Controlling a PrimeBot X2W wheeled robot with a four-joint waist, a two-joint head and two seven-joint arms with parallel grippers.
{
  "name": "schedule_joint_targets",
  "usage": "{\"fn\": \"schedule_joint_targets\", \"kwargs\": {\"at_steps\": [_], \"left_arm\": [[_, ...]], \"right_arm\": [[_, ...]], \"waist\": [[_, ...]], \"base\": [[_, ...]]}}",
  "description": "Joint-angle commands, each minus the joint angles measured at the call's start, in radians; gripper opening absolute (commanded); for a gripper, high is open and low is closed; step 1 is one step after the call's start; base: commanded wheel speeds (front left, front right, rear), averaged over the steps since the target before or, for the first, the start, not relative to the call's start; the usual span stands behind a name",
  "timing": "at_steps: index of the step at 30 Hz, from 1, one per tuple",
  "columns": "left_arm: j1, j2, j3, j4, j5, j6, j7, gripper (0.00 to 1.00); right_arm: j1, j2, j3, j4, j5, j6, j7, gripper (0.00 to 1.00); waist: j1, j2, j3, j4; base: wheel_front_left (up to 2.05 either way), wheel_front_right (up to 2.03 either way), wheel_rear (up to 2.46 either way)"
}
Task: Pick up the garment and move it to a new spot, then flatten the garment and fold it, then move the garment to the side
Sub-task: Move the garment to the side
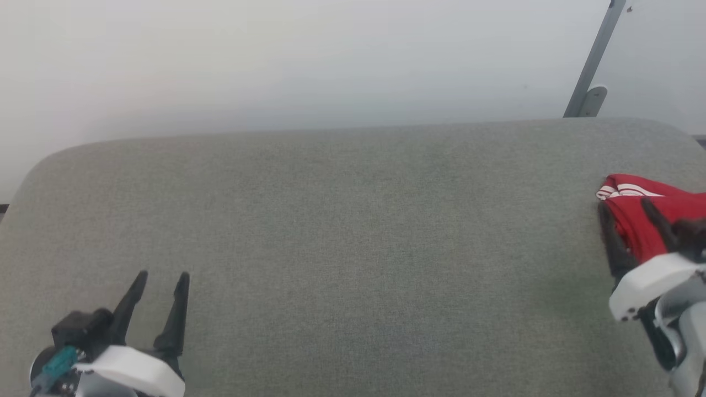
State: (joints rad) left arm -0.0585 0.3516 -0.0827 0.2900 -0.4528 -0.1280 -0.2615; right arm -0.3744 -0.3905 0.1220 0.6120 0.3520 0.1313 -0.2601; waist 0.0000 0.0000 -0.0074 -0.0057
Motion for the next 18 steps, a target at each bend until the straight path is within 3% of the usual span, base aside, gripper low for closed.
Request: {"fn": "schedule_joint_targets", "kwargs": {"at_steps": [1,18], "left_arm": [[0.014,-0.001,0.006,-0.009,0.007,-0.002,-0.004,1.0],[0.078,-0.03,0.066,-0.044,0.039,-0.002,-0.004,1.0]], "right_arm": [[0.026,0.013,-0.011,-0.017,-0.01,-0.001,-0.005,1.0],[0.26,0.127,-0.145,-0.215,-0.103,-0.001,-0.005,1.0]], "waist": [[0.0,0.0,-0.005,-0.001],[0.0,0.0,-0.028,0.012]], "base": [[0.0,0.0,0.0],[0.0,0.0,0.0]]}}
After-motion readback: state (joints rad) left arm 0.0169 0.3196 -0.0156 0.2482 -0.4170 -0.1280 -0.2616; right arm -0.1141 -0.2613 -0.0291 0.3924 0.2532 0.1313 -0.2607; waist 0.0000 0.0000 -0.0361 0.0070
